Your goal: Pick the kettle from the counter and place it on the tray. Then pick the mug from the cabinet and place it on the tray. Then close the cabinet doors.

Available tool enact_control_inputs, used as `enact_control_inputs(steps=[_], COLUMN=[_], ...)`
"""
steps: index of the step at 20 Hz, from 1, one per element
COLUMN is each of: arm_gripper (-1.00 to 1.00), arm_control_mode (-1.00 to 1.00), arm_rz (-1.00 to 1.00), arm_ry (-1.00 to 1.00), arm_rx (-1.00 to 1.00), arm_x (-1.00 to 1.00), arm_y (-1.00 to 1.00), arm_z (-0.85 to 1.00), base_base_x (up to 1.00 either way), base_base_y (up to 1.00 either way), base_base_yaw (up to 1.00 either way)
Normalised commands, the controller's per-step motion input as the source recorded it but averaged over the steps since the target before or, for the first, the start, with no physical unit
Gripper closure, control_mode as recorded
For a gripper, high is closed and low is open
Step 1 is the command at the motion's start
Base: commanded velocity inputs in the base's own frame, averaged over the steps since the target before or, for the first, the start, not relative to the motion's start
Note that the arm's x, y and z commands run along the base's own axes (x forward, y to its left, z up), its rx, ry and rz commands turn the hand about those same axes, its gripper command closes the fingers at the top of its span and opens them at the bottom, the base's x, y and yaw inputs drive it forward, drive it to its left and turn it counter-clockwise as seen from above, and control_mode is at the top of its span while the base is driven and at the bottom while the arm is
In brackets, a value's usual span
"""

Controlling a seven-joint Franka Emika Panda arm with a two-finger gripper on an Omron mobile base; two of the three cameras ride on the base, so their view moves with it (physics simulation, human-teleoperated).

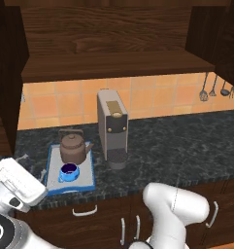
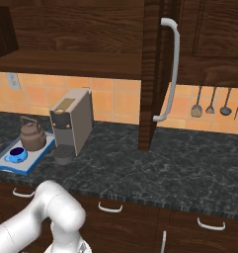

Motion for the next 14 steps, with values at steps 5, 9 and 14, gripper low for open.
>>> enact_control_inputs(steps=[5, 9, 14], arm_gripper=[-1.0, -1.0, -1.0], arm_control_mode=[-1.0, -1.0, -1.0], arm_rz=[-0.07, -0.06, -0.04], arm_ry=[0.0, 0.0, 0.0], arm_rx=[-0.08, -0.08, -0.07], arm_x=[0.0, 0.0, 0.0], arm_y=[0.53, 0.49, 0.42], arm_z=[0.09, 0.28, 0.37], base_base_x=[0.0, 0.0, 0.0], base_base_y=[0.0, 0.0, 0.0], base_base_yaw=[0.0, 0.0, 0.0])
